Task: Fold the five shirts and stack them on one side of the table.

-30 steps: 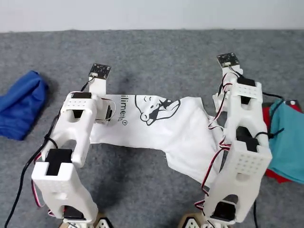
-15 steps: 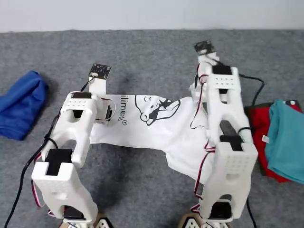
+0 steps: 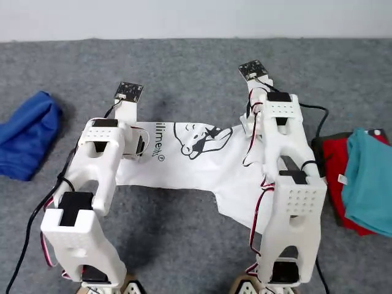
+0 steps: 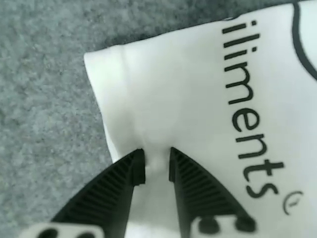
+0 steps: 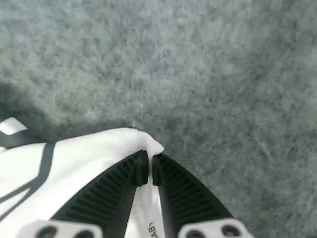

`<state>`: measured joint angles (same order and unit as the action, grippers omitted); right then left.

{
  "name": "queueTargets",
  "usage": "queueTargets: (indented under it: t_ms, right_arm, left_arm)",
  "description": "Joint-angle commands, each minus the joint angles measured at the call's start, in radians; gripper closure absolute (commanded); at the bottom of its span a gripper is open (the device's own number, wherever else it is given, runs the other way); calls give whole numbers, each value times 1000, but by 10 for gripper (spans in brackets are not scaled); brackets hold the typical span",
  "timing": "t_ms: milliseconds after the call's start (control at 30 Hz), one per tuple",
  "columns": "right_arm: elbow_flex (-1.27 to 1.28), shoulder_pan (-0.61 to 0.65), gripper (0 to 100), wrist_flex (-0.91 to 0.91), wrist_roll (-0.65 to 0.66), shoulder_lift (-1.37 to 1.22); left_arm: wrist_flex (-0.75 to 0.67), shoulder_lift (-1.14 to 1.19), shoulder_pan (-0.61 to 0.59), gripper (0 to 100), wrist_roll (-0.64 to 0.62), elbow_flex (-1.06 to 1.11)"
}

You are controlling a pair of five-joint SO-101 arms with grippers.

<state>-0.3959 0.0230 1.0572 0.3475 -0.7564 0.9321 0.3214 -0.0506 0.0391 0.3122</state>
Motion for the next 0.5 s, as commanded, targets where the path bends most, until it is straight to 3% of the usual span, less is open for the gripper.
queueTargets:
  t_ms: [0,300,467]
  right_arm:
    - [-68,-56,988,38,8,27]
    - [-175,-179,988,117,11,73]
    - [-180,-171,967,119,8,18]
  left_arm:
    - [-3,-3,3,914,-3,-25]
    - [-3,-3,3,914,-3,-25]
    - [-3,-3,3,914,-3,-25]
